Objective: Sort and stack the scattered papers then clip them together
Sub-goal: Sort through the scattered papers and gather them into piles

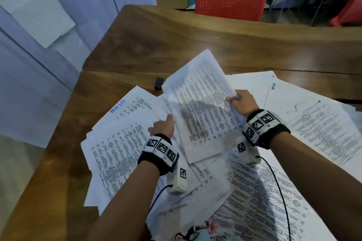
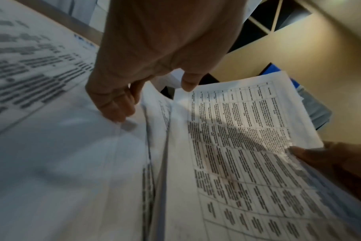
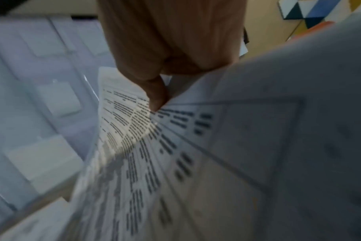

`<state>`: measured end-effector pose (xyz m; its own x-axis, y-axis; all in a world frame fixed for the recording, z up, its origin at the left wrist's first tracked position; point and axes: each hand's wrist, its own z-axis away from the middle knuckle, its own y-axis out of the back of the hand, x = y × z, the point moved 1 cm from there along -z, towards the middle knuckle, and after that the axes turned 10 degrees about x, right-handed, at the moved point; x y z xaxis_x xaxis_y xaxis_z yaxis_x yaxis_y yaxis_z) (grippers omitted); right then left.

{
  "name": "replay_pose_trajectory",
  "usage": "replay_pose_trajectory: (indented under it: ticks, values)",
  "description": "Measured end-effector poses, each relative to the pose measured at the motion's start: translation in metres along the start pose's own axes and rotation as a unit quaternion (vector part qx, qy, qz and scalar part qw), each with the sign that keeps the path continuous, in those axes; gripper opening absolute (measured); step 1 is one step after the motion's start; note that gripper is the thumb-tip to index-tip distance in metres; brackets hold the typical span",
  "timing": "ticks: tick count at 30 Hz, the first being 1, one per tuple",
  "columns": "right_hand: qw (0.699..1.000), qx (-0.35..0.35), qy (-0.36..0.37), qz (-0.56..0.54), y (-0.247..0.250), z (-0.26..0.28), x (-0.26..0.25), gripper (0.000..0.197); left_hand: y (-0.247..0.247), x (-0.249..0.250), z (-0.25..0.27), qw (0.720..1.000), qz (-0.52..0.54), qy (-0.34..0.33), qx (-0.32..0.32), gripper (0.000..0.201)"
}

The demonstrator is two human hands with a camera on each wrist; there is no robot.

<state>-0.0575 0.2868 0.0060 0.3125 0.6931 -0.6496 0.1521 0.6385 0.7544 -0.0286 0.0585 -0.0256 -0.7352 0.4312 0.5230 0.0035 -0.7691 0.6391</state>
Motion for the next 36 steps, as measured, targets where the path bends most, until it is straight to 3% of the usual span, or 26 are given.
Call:
replay_pose_trajectory:
  ticks: [4, 8, 11, 14, 16, 19, 20, 22, 25, 27, 31, 34, 36]
  values:
    - [0.995, -0.060, -0.047, 0.069, -0.029, -0.008, 0.024, 0.030, -0.007, -0.001, -0.003, 0.999, -0.013, 0.039, 0.008, 0.078]
    - [0.988, -0.049, -0.105, 0.104, -0.046, -0.001, 0.036, 0.045, -0.011, 0.011, -0.006, 0.998, 0.014, 0.029, -0.047, 0.073]
    - [0.988, -0.047, -0.080, 0.121, -0.046, 0.004, 0.039, 0.041, -0.018, 0.016, 0.001, 0.994, 0.087, -0.042, -0.056, 0.069]
    - [0.987, -0.034, -0.080, 0.133, -0.039, 0.009, 0.040, 0.053, -0.018, 0.019, 0.016, 0.984, 0.083, -0.149, -0.046, 0.061]
    - [0.992, -0.003, -0.093, 0.090, -0.031, 0.011, 0.037, 0.062, -0.011, 0.024, 0.019, 0.969, 0.117, -0.213, -0.043, 0.053]
    - [0.993, 0.034, -0.102, -0.046, -0.018, 0.009, 0.028, 0.073, 0.014, 0.028, 0.025, 0.943, 0.213, -0.246, -0.074, 0.035]
    - [0.984, 0.026, -0.115, -0.133, -0.013, 0.009, 0.023, 0.072, 0.025, 0.027, 0.027, 0.934, 0.248, -0.241, -0.088, 0.031]
    - [0.951, -0.016, -0.129, -0.279, -0.007, 0.016, 0.005, 0.051, 0.045, 0.023, 0.025, 0.916, 0.321, -0.222, -0.090, 0.023]
    - [0.945, -0.080, -0.039, -0.315, -0.011, 0.030, -0.025, 0.025, 0.068, 0.008, 0.014, 0.893, 0.423, -0.148, -0.034, 0.019]
    - [0.947, -0.111, 0.010, -0.300, -0.022, 0.044, -0.043, 0.006, 0.079, -0.005, 0.009, 0.897, 0.423, -0.120, 0.042, 0.036]
    - [0.969, -0.165, 0.039, -0.180, -0.063, 0.077, -0.060, 0.013, 0.093, -0.043, -0.001, 0.943, 0.291, -0.011, 0.161, 0.058]
    - [0.978, -0.203, 0.010, -0.043, -0.103, 0.101, -0.058, 0.044, 0.101, -0.072, -0.010, 0.973, 0.139, 0.037, 0.183, 0.056]
    - [0.971, -0.232, 0.023, 0.051, -0.121, 0.119, -0.060, 0.053, 0.103, -0.089, -0.016, 0.985, 0.020, 0.056, 0.165, 0.051]
